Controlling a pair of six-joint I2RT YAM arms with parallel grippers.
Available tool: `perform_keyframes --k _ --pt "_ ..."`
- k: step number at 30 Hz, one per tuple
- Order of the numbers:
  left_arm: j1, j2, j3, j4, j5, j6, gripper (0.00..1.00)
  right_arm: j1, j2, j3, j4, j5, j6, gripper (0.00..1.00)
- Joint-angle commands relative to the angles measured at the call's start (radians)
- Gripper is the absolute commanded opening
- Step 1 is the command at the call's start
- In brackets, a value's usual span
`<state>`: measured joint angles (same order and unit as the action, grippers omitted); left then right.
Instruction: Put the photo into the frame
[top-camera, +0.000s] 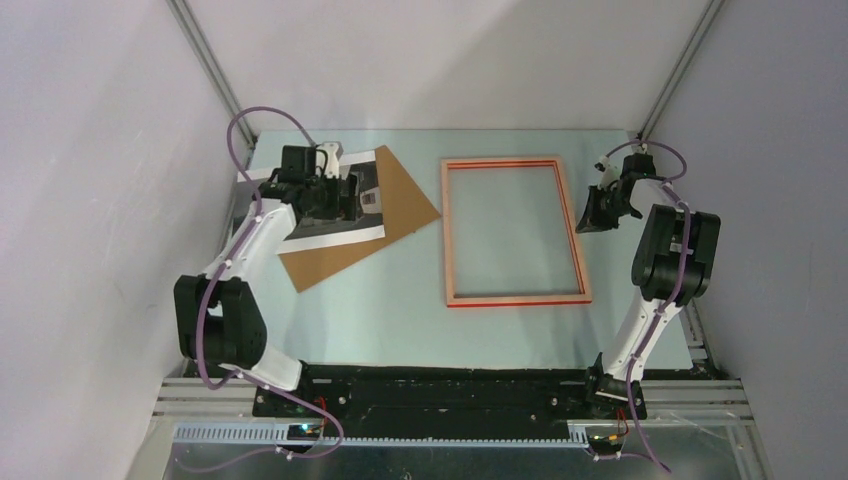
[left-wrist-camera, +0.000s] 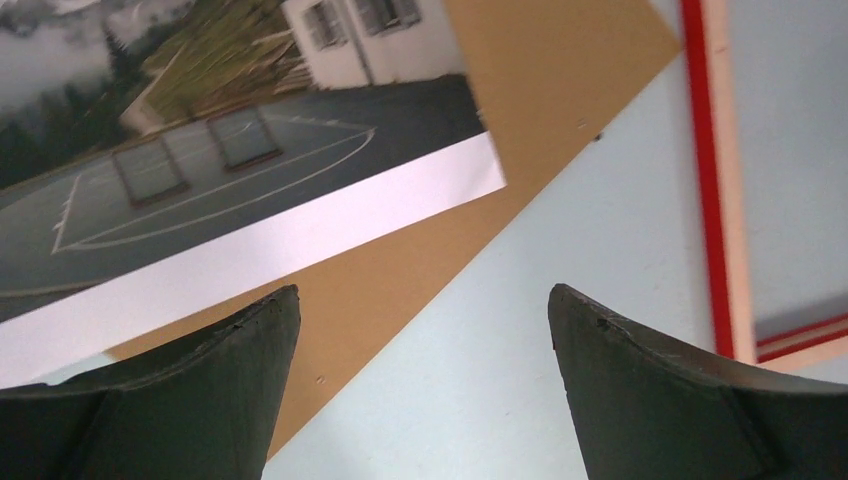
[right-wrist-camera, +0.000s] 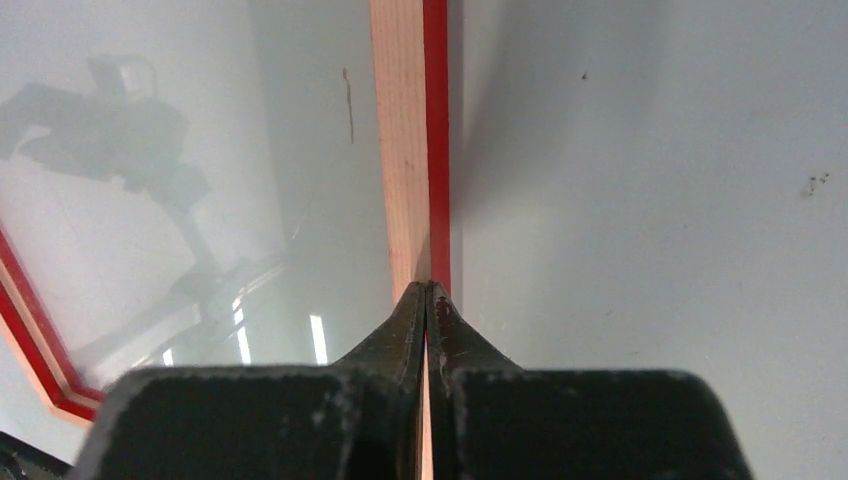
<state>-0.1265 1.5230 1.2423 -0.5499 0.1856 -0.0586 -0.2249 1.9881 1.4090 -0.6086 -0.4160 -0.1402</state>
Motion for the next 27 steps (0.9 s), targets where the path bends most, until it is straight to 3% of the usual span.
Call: perform_keyframes --k 1,4,9,12,23,27 --pt "0.025 -0.058 -0.033 -0.037 -0.087 0.106 0.98 0.002 -0.03 -0.049 -0.031 0.023 -0.038 0.0" --pt "0.046 -0.069 -0.046 -0.037 -0.091 0.119 0.98 0.001 -0.04 -0.055 -0.031 0.013 -0.036 0.06" --pt "0.062 -0.077 -0.061 -0.037 -0.096 0.124 0.98 0.005 -0.046 -0.056 -0.028 0.015 -0.034 0.26" --pt "0.064 -0.083 -0.064 -0.037 -0.096 0.124 0.98 0.008 -0.044 -0.059 -0.027 0.016 -0.034 0.31" --pt "0.068 -0.079 -0.059 -0.037 -0.085 0.108 0.98 0.036 -0.027 -0.059 -0.014 0.023 -0.03 0.33" --pt "0.068 -0.077 -0.059 -0.036 -0.084 0.108 0.98 0.039 -0.025 -0.059 -0.015 0.027 -0.028 0.23"
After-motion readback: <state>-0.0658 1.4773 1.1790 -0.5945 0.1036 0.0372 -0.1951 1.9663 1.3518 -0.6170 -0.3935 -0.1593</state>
